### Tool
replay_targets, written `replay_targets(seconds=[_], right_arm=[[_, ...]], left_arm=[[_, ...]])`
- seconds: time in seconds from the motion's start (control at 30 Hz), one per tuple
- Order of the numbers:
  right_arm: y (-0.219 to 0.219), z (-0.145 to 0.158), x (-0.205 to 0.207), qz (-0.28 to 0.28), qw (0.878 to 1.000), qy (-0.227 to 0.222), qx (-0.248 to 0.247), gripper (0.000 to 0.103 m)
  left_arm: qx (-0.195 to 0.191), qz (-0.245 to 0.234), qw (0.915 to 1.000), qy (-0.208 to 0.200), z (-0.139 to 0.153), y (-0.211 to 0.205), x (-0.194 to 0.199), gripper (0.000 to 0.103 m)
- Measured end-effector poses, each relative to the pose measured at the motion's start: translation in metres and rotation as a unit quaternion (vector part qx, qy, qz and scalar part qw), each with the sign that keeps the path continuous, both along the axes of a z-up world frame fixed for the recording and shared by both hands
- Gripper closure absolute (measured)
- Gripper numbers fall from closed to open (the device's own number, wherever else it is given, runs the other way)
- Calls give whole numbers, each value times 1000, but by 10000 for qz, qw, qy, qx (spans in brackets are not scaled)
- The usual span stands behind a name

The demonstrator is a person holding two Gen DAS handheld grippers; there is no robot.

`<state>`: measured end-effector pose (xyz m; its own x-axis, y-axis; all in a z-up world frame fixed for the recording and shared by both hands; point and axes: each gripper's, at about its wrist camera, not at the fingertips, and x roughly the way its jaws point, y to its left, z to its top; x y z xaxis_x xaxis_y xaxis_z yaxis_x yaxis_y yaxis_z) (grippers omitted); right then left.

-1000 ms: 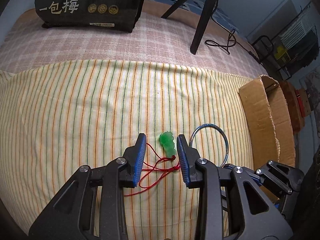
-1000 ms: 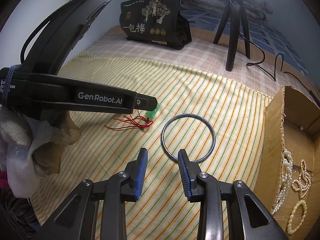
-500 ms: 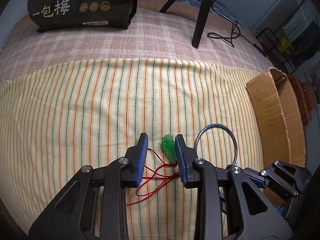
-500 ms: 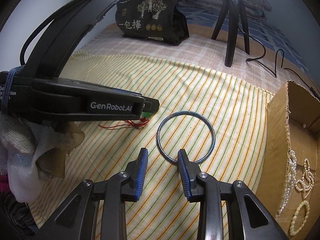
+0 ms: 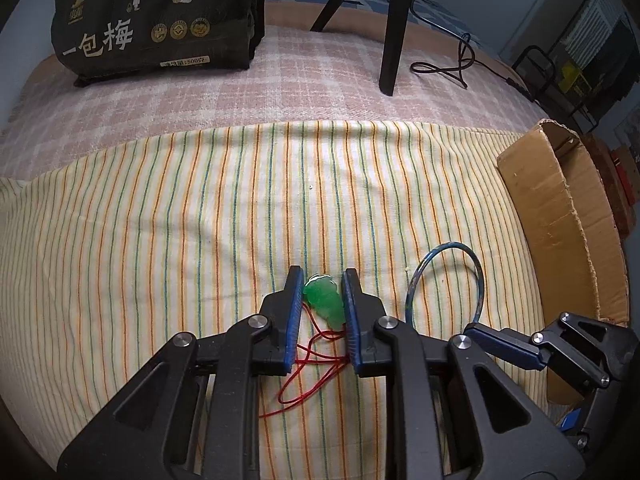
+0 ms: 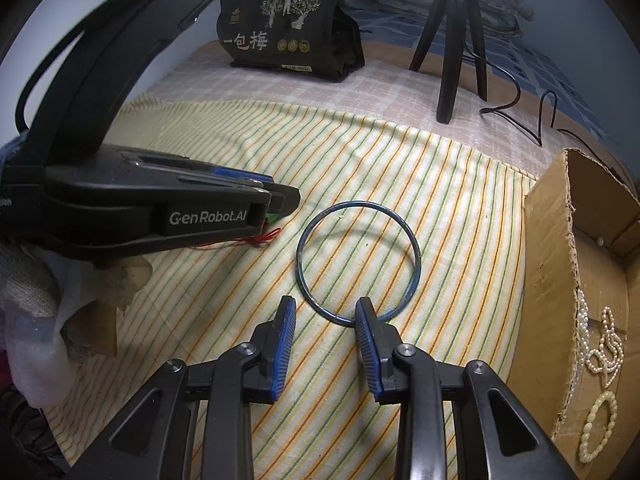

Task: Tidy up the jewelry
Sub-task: 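Grasp the green jade pendant with the left tool while the right tool grasps the black bangle, then carry the jade pendant and bangle into the box and open both tools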

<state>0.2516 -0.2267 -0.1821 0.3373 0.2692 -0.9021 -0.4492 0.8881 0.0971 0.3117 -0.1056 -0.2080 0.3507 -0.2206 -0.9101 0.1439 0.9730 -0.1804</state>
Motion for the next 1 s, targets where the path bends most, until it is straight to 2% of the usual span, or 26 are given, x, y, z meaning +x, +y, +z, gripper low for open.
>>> replay_targets(seconds=[0.33, 0.43, 0.47, 0.53, 0.57, 0.77, 1.0], right_arm=[[16, -4, 3, 257, 9994, -96, -228, 71], [19, -5, 3, 308, 9991, -124, -251, 83], [20, -5, 4, 321, 9991, -113, -243, 92], [22, -4, 5, 341, 9991, -78, -227, 99], [21, -2, 5, 331, 9993, -54, -182, 102], [8, 10, 5, 88, 9985, 190, 498, 102], [-5, 47, -5, -131, 9971, -87, 743, 102]], left_arm=[[-63, 273, 9996, -20, 5, 30, -1, 86], [-57, 330, 9994, -35, 6, 37, -3, 86], [-66, 355, 9993, -45, 7, 40, -3, 86], [-83, 385, 9992, -68, 10, 44, -4, 86], [-103, 404, 9991, -90, 12, 46, -5, 86], [-198, 515, 9982, -245, 29, 61, -10, 86], [-349, 617, 9963, -478, 53, 77, -24, 87]])
